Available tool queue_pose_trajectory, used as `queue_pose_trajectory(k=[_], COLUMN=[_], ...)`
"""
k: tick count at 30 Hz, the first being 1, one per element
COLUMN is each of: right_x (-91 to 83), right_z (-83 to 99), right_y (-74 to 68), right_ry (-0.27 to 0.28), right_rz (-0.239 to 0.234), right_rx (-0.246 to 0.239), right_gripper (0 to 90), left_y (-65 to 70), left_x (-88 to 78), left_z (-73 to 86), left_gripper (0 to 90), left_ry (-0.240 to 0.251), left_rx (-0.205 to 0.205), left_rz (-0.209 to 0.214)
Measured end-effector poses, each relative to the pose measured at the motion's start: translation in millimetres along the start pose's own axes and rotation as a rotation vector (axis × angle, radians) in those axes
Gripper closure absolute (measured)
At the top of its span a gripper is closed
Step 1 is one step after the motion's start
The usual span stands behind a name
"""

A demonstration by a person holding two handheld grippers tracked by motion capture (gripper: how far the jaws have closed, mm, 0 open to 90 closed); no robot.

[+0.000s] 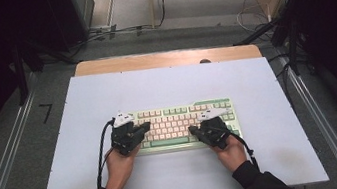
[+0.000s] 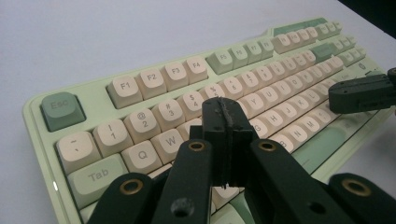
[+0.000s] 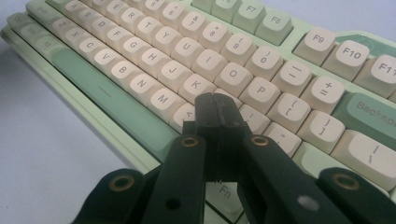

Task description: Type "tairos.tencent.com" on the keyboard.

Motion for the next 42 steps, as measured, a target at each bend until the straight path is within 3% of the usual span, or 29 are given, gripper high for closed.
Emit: queue_pose_trajectory(k=[6, 11, 18, 42], right_x=[1.6, -4.4, -5.2, -3.5], right_z=[1.1, -4.3, -9.1, -17.4], right_y=[0.0, 1.8, 7.6, 7.0], right_ry=[-0.018, 0.03, 0.048, 0.069], right_rz=[-0.006, -0.006, -0.005, -0.007], right_rx=[0.001, 0.021, 0.051, 0.053], right_gripper=[87.1, 87.1, 87.1, 87.1], left_y=[2.0, 2.5, 3.5, 10.9], left_x=[0.5, 0.9, 2.3, 8.0], left_z=[1.7, 2.3, 3.3, 11.7], left_gripper=[90.0, 90.0, 90.0, 90.0], left_ry=[-0.006, -0.01, -0.019, -0.063], left_rx=[-0.001, 0.002, 0.005, 0.012], left_rz=[0.012, 0.014, 0.017, 0.047])
Point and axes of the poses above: each handheld gripper's, and its own axes: x roughly forward along the jaws, z roughly out of its underside, y roughly to its right, the point moved 3 cm from there along x, roughly forward along the jaws, and after that the axes turned 13 degrees about z, right-handed, at the moved point
